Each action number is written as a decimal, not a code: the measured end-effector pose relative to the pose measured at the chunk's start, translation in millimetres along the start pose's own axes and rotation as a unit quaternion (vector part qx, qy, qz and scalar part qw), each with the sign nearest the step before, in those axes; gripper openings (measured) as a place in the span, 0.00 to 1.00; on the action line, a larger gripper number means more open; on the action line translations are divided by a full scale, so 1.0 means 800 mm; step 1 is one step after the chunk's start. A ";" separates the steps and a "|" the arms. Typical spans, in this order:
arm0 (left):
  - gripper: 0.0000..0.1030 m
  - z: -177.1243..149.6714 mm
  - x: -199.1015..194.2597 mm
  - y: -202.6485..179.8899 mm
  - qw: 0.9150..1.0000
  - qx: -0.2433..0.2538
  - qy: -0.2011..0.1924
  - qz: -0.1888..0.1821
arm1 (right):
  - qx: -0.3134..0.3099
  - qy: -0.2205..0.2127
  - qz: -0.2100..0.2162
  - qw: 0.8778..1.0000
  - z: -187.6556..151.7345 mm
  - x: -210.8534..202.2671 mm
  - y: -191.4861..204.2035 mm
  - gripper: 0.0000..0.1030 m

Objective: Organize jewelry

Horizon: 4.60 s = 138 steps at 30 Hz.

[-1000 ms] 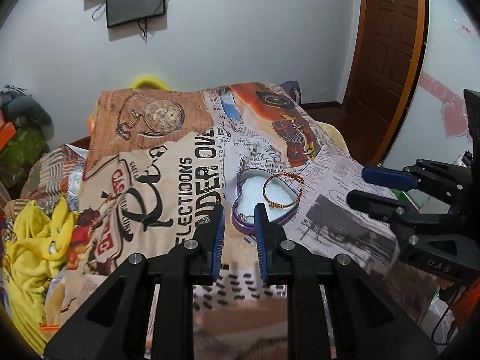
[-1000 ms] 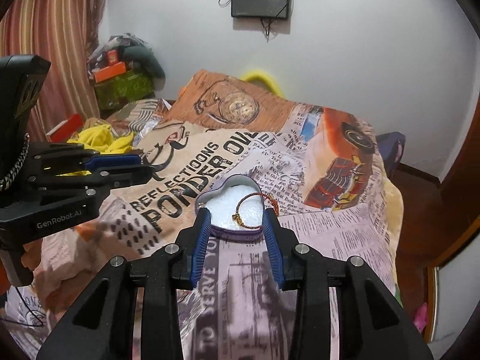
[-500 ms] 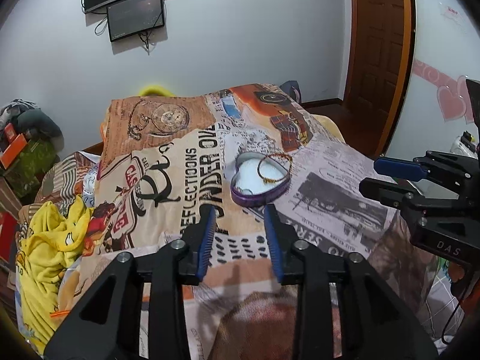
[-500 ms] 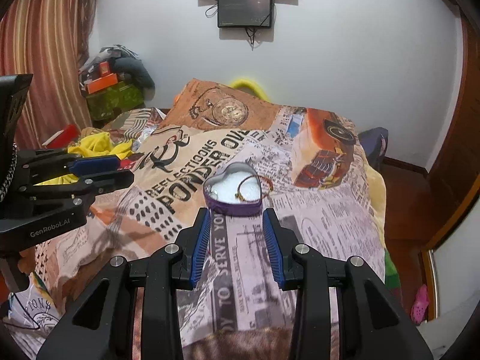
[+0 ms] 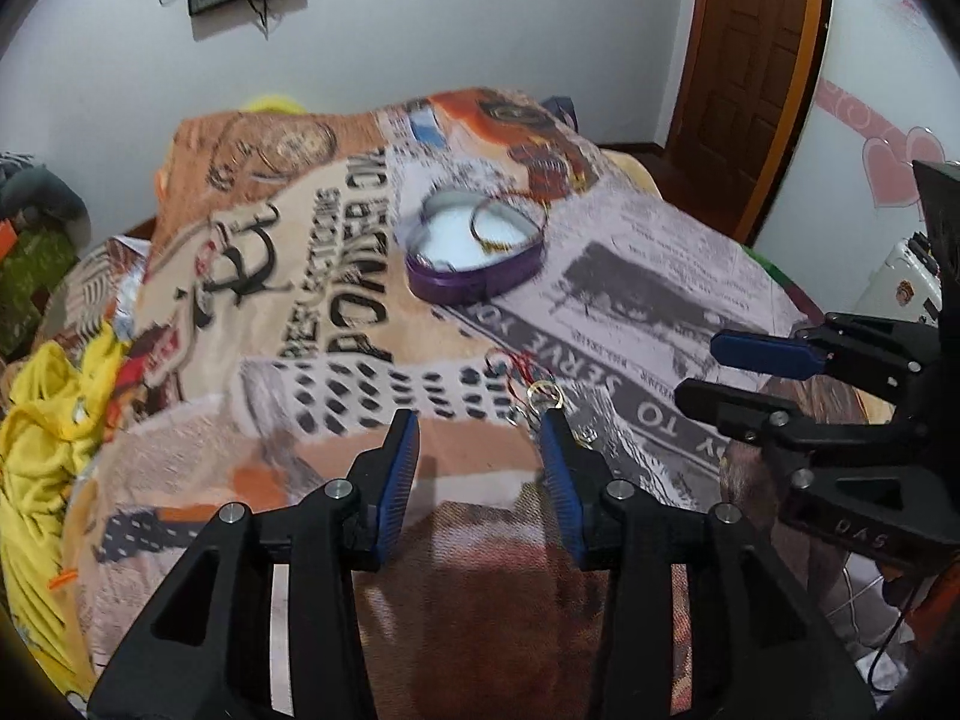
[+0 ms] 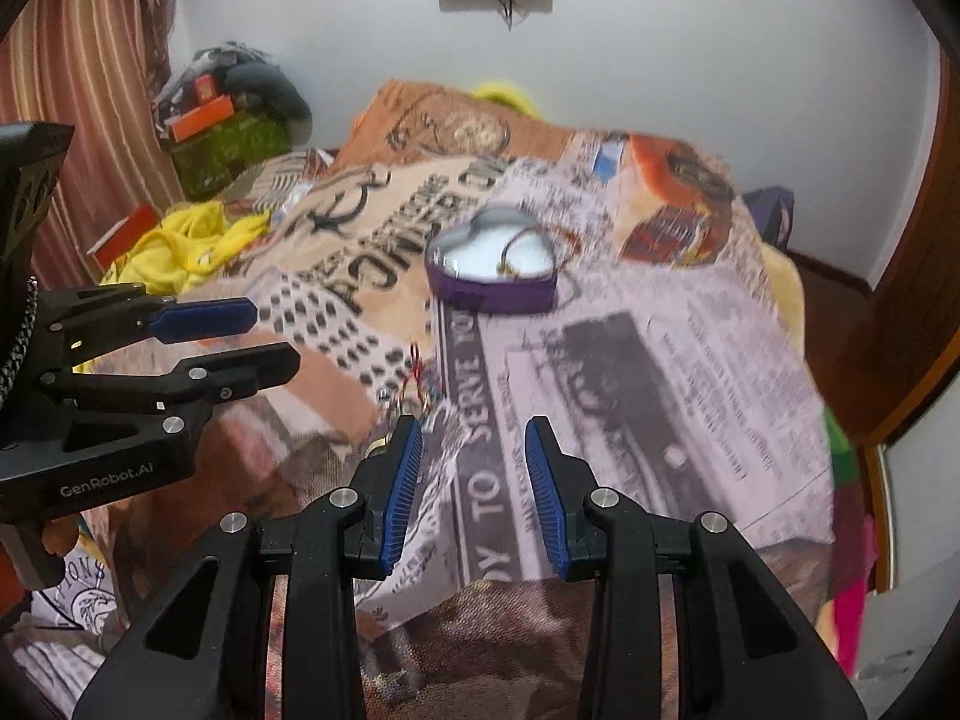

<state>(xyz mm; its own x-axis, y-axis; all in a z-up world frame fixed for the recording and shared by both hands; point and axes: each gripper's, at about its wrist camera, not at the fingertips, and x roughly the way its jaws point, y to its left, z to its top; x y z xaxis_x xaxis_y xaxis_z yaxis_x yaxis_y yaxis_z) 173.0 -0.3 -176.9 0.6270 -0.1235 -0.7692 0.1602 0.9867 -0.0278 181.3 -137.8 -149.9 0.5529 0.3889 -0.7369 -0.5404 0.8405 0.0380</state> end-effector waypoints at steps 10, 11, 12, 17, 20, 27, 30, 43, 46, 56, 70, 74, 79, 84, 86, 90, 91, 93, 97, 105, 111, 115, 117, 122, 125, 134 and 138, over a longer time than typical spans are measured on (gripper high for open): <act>0.40 -0.007 0.044 -0.024 0.999 0.011 0.038 -0.032 | 0.020 0.024 -0.006 0.999 -0.020 0.012 -0.016 0.32; 0.40 -0.006 0.047 -0.025 0.999 0.012 0.037 -0.032 | 0.023 0.024 -0.006 0.999 -0.020 0.011 -0.019 0.32; 0.38 -0.006 0.049 -0.026 0.999 0.011 0.039 -0.035 | 0.025 0.025 -0.005 0.999 -0.019 0.012 -0.021 0.32; 0.23 -0.007 0.064 -0.028 0.997 0.014 0.057 -0.050 | 0.026 0.026 0.001 0.999 -0.020 0.015 -0.025 0.32; 0.21 -0.008 0.068 -0.028 0.996 0.004 0.058 -0.060 | 0.027 0.026 0.007 0.999 -0.020 0.018 -0.025 0.32; 0.06 -0.006 0.071 -0.029 0.996 -0.002 0.058 -0.070 | 0.024 0.031 0.019 0.999 -0.020 0.027 -0.021 0.32; 0.06 -0.006 0.065 -0.024 0.996 -0.010 0.052 -0.068 | 0.024 0.033 0.027 0.999 -0.019 0.030 -0.019 0.32; 0.05 0.003 0.012 0.007 0.999 -0.028 -0.015 -0.029 | 0.002 0.058 0.064 0.996 -0.008 0.063 0.007 0.32; 0.05 0.005 0.007 0.014 0.999 -0.036 -0.022 -0.028 | -0.004 0.059 0.065 0.996 -0.007 0.068 0.012 0.27; 0.06 0.004 -0.005 0.022 0.998 -0.049 -0.030 -0.023 | -0.026 0.063 0.061 0.996 -0.009 0.068 0.021 0.09; 0.06 0.024 -0.042 0.019 0.997 -0.047 -0.065 -0.017 | -0.005 -0.001 0.041 0.999 0.019 0.013 0.008 0.09; 0.06 0.035 -0.049 0.018 0.996 -0.043 -0.079 -0.013 | -0.002 -0.028 0.031 0.999 0.036 -0.004 0.004 0.09; 0.06 0.048 -0.050 0.018 0.995 -0.039 -0.090 -0.011 | 0.003 -0.063 0.023 0.998 0.059 -0.022 -0.002 0.09; 0.06 0.062 -0.045 0.019 0.994 -0.036 -0.099 -0.009 | 0.006 -0.087 0.017 0.996 0.077 -0.027 -0.008 0.09; 0.05 0.068 -0.041 0.021 0.994 -0.036 -0.102 -0.009 | 0.008 -0.094 0.017 0.995 0.082 -0.027 -0.011 0.09; 0.06 0.080 -0.030 0.023 0.994 -0.033 -0.104 -0.006 | 0.012 -0.103 0.017 0.995 0.092 -0.024 -0.017 0.09; 0.06 0.083 -0.028 0.024 0.994 -0.033 -0.105 -0.006 | 0.013 -0.104 0.017 0.994 0.095 -0.021 -0.018 0.09; 0.06 0.088 -0.023 0.025 0.994 -0.033 -0.106 -0.006 | 0.014 -0.105 0.017 0.994 0.099 -0.017 -0.021 0.09; 0.06 0.100 -0.008 0.028 0.994 -0.031 -0.104 -0.010 | 0.016 -0.105 0.019 0.994 0.108 -0.005 -0.025 0.09; 0.06 0.117 0.033 0.035 0.996 -0.025 -0.080 -0.019 | 0.017 -0.096 0.028 0.995 0.122 0.023 -0.031 0.09; 0.06 0.129 0.066 0.047 0.998 -0.032 -0.053 -0.031 | 0.016 -0.083 0.034 0.996 0.132 0.048 -0.035 0.09; 0.06 0.135 0.086 0.054 0.998 -0.029 -0.038 -0.032 | 0.022 -0.070 0.040 0.997 0.137 0.066 -0.040 0.09; 0.06 0.137 0.095 0.057 0.999 -0.028 -0.028 -0.038 | 0.025 -0.062 0.040 0.997 0.138 0.075 -0.043 0.09; 0.06 0.140 0.112 0.061 0.999 -0.024 -0.012 -0.044 | 0.032 -0.037 0.045 0.998 0.138 0.100 -0.049 0.09; 0.06 0.140 0.121 0.060 0.999 -0.019 -0.005 -0.047 | 0.036 -0.021 0.048 0.998 0.138 0.114 -0.054 0.09; 0.05 0.145 0.133 0.059 0.999 -0.015 0.005 -0.051 | 0.034 0.008 0.050 0.998 0.135 0.135 -0.058 0.09; 0.05 0.145 0.131 0.059 0.999 -0.012 0.004 -0.053 | 0.030 0.014 0.055 0.998 0.134 0.137 -0.057 0.09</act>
<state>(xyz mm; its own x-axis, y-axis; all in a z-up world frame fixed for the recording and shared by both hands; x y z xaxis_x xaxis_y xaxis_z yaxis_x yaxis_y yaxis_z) 334.3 21.0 -184.6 0.6017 -0.2262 -0.7660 0.2065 0.9705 -0.1243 334.4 -93.1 -159.8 0.4737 0.4694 -0.7452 -0.5568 0.8152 0.1596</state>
